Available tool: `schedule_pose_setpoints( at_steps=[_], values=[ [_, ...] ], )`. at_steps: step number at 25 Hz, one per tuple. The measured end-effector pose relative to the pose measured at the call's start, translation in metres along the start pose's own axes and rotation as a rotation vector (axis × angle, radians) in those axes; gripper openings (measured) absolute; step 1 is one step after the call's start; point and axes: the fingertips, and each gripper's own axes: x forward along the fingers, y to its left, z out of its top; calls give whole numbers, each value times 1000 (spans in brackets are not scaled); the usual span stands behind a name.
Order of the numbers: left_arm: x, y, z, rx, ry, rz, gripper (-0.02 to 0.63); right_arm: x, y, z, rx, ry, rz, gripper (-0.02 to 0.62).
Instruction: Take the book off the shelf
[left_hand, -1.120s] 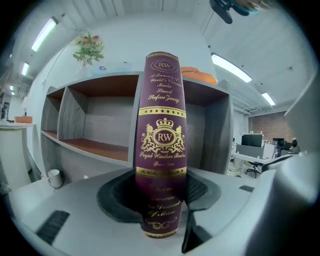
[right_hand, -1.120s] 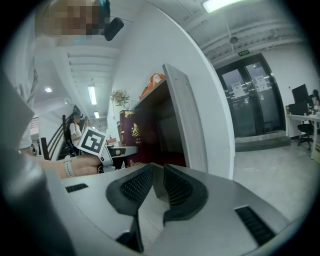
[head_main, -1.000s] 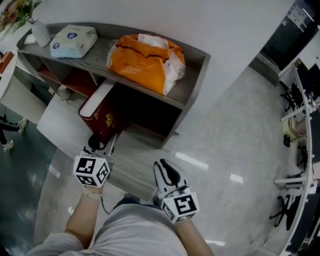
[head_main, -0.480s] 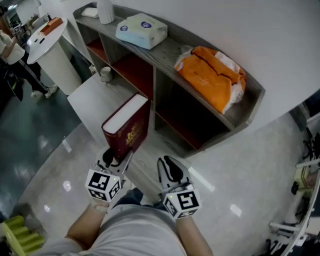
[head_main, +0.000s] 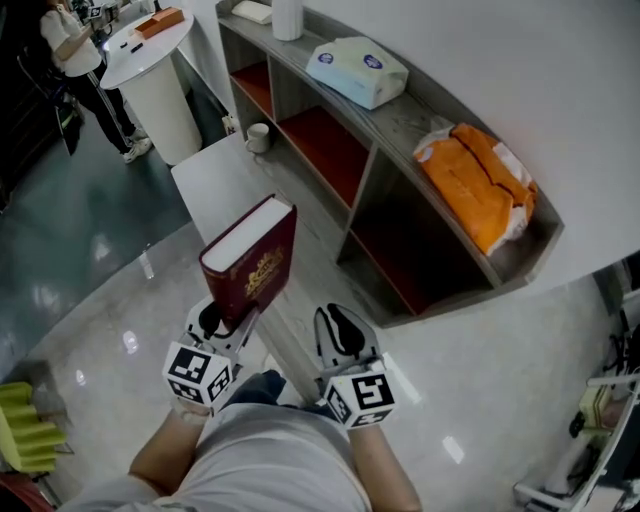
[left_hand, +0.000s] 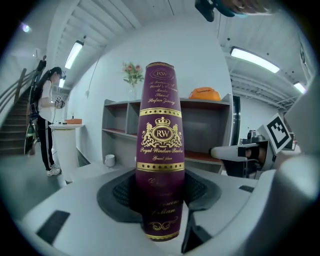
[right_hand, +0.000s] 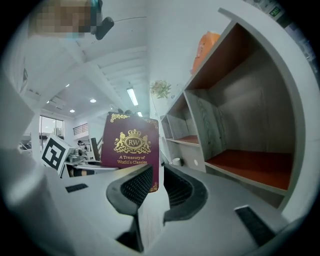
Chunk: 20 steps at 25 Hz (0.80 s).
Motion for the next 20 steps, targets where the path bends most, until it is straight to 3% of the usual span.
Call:
schedule_pose_setpoints(
  at_steps=[20],
  values=[
    [-2,1,-1,-23,-1,-45,221,-1,10,-7,-49,39,5,71]
  ],
)
